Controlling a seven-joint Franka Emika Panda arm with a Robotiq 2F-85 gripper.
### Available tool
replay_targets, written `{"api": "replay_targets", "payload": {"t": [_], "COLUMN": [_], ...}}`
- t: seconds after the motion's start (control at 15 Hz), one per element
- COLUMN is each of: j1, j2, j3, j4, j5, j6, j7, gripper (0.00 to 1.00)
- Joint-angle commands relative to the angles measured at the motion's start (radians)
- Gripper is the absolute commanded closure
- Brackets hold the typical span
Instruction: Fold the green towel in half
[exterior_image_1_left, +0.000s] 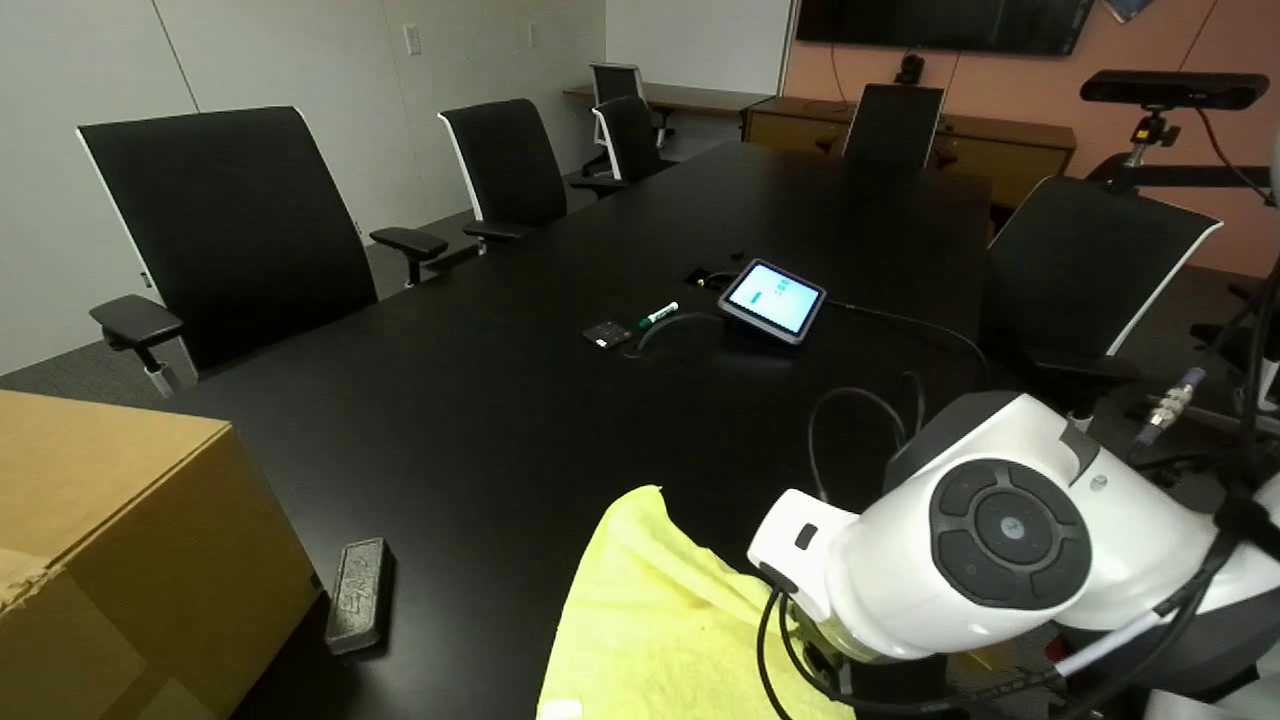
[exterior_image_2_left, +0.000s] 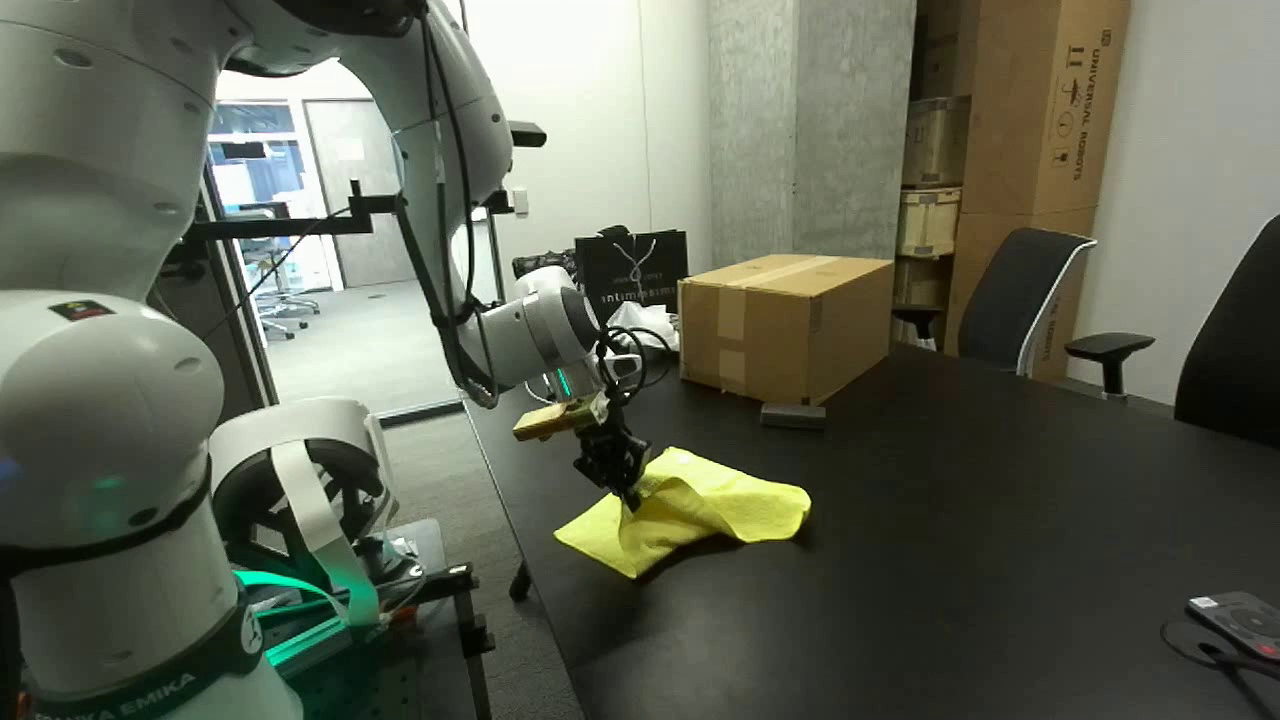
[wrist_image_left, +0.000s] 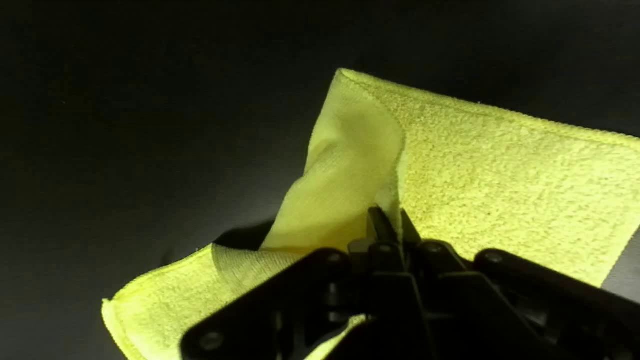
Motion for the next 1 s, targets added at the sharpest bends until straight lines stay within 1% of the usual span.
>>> {"api": "replay_targets", "payload": {"t": [0.0,0.27,0.33,0.47,0.53,0.8,0.87,0.93], "j1": [-0.085,-0.182,-0.204,-0.238,-0.257,-0.281,-0.275,-0.274], "j2": [-0.039,-0.062,-0.085,-0.078,-0.081,-0.037,-0.015,-0.002], "j3": [0.114,0.257,0.294,0.349,0.381,0.445,0.446,0.450], "j4": [-0.008,-0.021,-0.032,-0.016,-0.015,0.008,0.015,0.021], "j5": [-0.005,0.043,0.060,0.083,0.117,0.194,0.193,0.200], "j6": [-0.033,-0.029,-0.034,-0.036,-0.037,-0.057,-0.066,-0.077], "j7": [-0.058,-0.210,-0.253,-0.312,-0.362,-0.486,-0.502,-0.521], "gripper": [0.96,0.96,0.96,0.96,0.96,0.96,0.95,0.90]}}
